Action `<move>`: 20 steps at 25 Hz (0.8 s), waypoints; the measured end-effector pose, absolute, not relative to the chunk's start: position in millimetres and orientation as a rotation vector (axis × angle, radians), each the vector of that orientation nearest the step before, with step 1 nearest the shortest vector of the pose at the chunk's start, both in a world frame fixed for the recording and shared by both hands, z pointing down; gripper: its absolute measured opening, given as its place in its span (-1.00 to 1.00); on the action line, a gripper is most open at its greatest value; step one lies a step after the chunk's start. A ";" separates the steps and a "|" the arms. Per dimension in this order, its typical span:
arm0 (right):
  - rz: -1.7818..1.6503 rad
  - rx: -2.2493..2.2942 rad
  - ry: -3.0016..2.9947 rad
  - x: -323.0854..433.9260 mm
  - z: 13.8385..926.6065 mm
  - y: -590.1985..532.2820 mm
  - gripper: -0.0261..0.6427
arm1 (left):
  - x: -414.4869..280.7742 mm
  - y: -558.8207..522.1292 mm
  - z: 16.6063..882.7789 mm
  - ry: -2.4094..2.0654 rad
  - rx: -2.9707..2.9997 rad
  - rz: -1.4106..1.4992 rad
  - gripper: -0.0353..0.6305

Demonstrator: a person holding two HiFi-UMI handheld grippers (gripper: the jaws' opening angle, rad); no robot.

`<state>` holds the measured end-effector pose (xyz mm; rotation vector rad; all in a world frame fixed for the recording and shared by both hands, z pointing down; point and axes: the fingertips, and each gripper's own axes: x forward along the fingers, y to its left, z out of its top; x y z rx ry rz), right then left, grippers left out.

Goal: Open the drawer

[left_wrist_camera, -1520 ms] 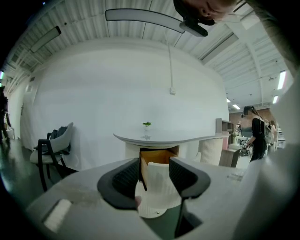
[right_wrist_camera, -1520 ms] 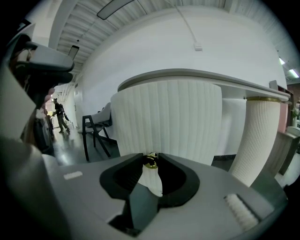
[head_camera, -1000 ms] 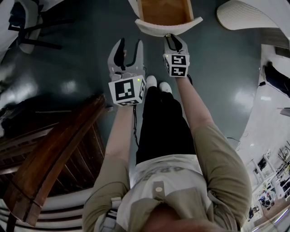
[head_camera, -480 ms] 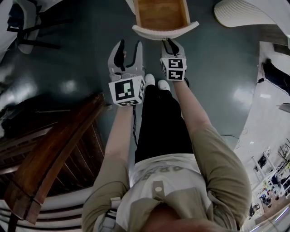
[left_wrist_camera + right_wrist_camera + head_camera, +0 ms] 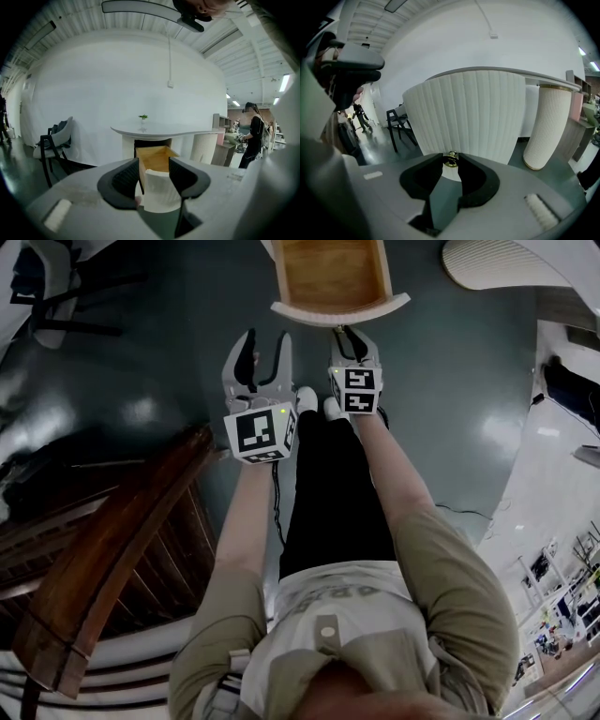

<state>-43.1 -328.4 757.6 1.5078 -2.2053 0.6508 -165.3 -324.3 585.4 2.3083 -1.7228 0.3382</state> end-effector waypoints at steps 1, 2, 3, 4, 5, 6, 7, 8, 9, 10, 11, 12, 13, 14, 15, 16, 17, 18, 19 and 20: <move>0.649 1.505 -2.209 -43.4 757.5 -328.8 -0.61 | -165.6 -323.9 587.0 -1.725 2.303 0.342 -0.26; 0.645 1.501 -2.214 -43.5 757.8 -328.9 -0.61 | -165.7 -323.8 588.2 -1.728 2.299 0.342 -0.26; 0.638 1.497 -2.220 -43.4 758.4 -328.8 -0.61 | -165.3 -323.9 589.3 -1.731 2.295 0.339 -0.27; 0.631 1.493 -2.227 -43.3 758.9 -328.5 -0.61 | -164.8 -324.1 590.0 -1.734 2.293 0.336 -0.26; 0.624 1.489 -2.234 -43.3 759.0 -328.3 -0.61 | -164.5 -324.3 590.3 -1.736 2.292 0.333 -0.26; 0.619 1.486 -2.240 -43.6 758.5 -328.3 -0.61 | -164.5 -324.6 590.1 -1.739 2.290 0.330 -0.26; 0.615 1.484 -2.245 -44.0 758.0 -328.4 -0.61 | -164.6 -325.2 589.5 -1.741 2.289 0.327 -0.27; 0.613 1.481 -2.249 -44.3 757.6 -328.6 -0.61 | -164.5 -325.8 588.7 -1.743 2.288 0.324 -0.26; 0.612 1.478 -2.251 -44.4 757.5 -328.8 -0.61 | -164.2 -326.6 588.0 -1.743 2.287 0.322 -0.26; 0.612 1.475 -2.251 -44.4 757.6 -328.9 -0.61 | -163.7 -327.2 587.2 -1.742 2.287 0.322 -0.26; 0.613 1.471 -2.252 -44.8 757.5 -328.7 -0.61 | -163.2 -327.5 586.3 -1.741 2.288 0.323 -0.26; 0.614 1.467 -2.252 -45.4 757.3 -328.5 -0.61 | -162.9 -327.9 585.1 -1.740 2.288 0.324 -0.26; 0.615 1.461 -2.251 -46.1 757.2 -328.4 -0.61 | -162.9 -328.4 583.6 -1.740 2.288 0.325 -0.27; 0.615 1.455 -2.248 -46.4 757.3 -328.8 -0.61 | -162.7 -329.3 581.7 -1.740 2.288 0.325 -0.26; 0.616 1.448 -2.242 -46.2 757.5 -329.5 -0.61 | -162.1 -330.5 579.6 -1.739 2.288 0.325 -0.27; 0.620 1.441 -2.234 -45.7 758.0 -330.1 -0.61 | -161.1 -331.7 577.3 -1.738 2.289 0.325 -0.27; 0.627 1.435 -2.223 -45.1 758.7 -330.5 -0.61 | -160.0 -332.5 575.0 -1.736 2.288 0.325 -0.26; 0.638 1.429 -2.211 -44.8 759.5 -330.4 -0.61 | -159.1 -333.0 572.8 -1.735 2.287 0.325 -0.26; 0.649 1.421 -2.198 -45.0 760.2 -330.2 -0.61 | -158.8 -333.2 570.7 -1.734 2.284 0.324 -0.26; 0.659 1.411 -2.185 -45.6 760.8 -329.9 -0.60 | -158.8 -333.4 568.6 -1.732 2.280 0.322 -0.26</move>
